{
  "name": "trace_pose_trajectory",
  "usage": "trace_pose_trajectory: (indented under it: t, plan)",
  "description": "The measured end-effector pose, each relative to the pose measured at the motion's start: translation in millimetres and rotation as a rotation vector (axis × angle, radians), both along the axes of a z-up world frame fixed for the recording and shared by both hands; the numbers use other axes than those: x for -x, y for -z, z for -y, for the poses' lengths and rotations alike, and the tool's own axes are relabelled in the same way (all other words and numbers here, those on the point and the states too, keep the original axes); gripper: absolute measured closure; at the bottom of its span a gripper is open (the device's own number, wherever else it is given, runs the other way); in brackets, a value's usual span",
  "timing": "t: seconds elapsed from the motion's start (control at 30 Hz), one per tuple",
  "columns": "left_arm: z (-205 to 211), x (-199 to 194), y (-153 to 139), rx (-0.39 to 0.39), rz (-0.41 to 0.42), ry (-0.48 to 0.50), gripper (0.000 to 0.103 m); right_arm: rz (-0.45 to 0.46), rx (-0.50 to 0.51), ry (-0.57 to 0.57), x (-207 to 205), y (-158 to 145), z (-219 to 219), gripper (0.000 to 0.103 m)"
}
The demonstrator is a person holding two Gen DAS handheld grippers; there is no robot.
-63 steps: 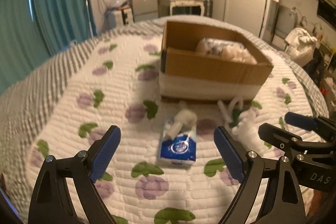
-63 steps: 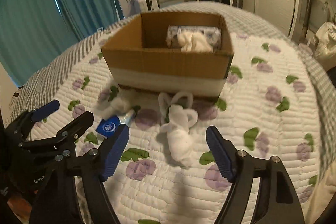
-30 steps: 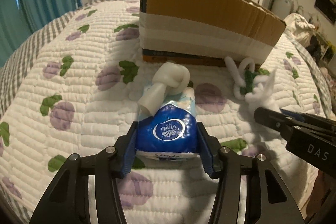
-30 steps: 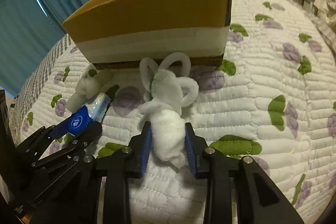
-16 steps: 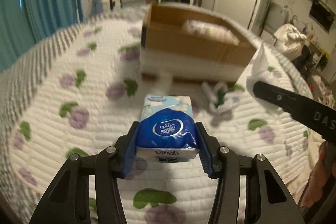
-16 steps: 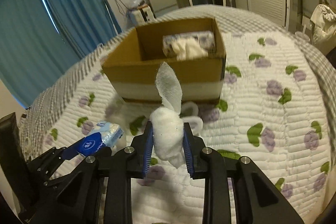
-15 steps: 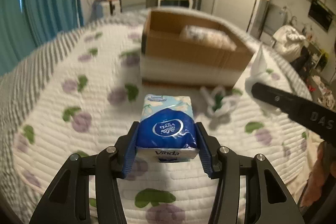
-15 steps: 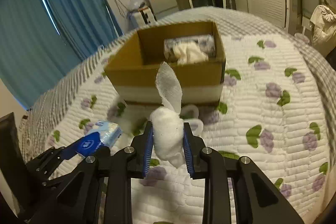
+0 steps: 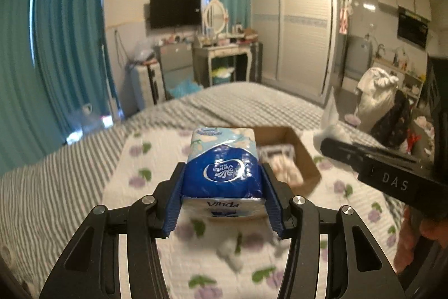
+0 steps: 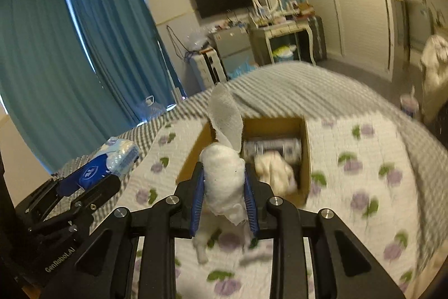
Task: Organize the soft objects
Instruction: 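Drop the tissue pack and white fuzzy toy into the cardboard box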
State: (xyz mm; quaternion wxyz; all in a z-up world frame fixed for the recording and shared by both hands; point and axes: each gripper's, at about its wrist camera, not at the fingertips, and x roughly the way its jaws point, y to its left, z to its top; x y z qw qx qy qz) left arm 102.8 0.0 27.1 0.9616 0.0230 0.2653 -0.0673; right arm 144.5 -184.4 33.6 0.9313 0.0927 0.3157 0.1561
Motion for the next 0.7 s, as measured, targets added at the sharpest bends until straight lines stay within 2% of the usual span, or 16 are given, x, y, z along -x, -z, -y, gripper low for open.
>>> trace_pose_trajectory:
  t: [0.13,0.23,0.33,0.5,0.7]
  plan:
    - [0,-40,14,0.009,-0.02,0.012,0.053,0.022,0.075,-0.022,-41,-15,-9,0.077]
    - [2,-71,30,0.023,-0.047,0.026,0.053,0.016,0.106,-0.035,-65,-12,-10,0.077]
    - [8,-97,44,0.002,-0.058,0.029,0.053,-0.015,0.128,-0.054,-89,4,-12,0.077]
    - [13,-126,68,0.004,-0.09,0.033,0.053,-0.09,0.145,-0.102,-116,52,-16,0.077]
    - [31,-126,90,-0.041,-0.114,0.061,0.053,-0.144,0.12,-0.117,-125,93,-7,0.075]
